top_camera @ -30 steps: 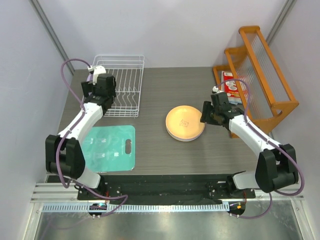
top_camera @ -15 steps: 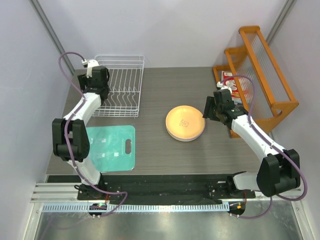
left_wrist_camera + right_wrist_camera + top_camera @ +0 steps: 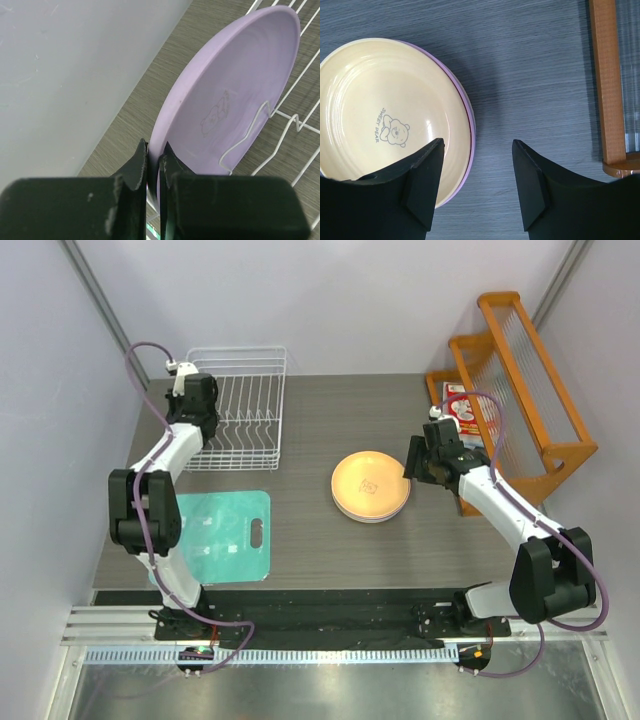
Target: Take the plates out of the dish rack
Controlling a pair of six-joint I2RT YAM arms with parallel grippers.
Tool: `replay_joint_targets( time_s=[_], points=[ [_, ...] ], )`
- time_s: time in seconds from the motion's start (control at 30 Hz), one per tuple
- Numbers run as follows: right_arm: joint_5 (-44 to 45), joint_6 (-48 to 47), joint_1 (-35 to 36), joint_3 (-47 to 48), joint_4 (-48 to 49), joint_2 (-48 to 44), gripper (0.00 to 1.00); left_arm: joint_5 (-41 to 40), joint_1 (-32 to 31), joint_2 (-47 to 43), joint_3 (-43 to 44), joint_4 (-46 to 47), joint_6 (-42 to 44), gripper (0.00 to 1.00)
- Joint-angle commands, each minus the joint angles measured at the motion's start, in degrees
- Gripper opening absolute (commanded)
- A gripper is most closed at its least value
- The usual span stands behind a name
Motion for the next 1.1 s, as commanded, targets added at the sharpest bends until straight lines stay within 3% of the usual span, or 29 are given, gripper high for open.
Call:
replay_joint_targets(
  time_s=[0.0,0.2,0.33,0.6,0.73,0.83,0.87,1.07],
  points=[
    [-0.45,-0.16,-0.06,0.97,2.0,0.18,0.62,-3.99,0.1,-4.27,-2.53,10.11,-2.4,0.0],
    [-0.88,-0.08,-0.06,0.09,2.53,0.18,0.62,-12.41,-4.55,-6.82,-8.95,28.54,12.17,0.0],
    [-1.41,0.01,-0.06,-0.35,2.79,0.1,0.63,-15.33,-7.19,-7.17,-9.92,33.59,17.29,0.0],
    [-1.76,0.1,-0.06,-1.41,2.79,-2.19,0.63,-15.95,-9.13,-12.79,-8.69,26.57,15.98,0.0],
    [-2.11,0.36,-0.15,-1.93,2.7,-3.59,0.62,-13.58,-9.3,-17.62,-4.14,14.9,8.8,0.0],
    [-3.08,0.45,-0.06,-1.85,2.79,-5.0,0.63,-7.1,-10.09,-20.26,-2.1,3.48,0.29,0.0],
    [-4.39,0.37,-0.15,-1.76,2.79,-5.44,0.62,-1.5,-10.18,-22.01,-1.05,-2.99,-2.11,0.0],
    [-16.68,1.15,-0.06,-2.46,7.52,-9.92,0.64,25.4,-10.44,-26.94,-3.93,-11.41,-20.81,0.0]
  ],
)
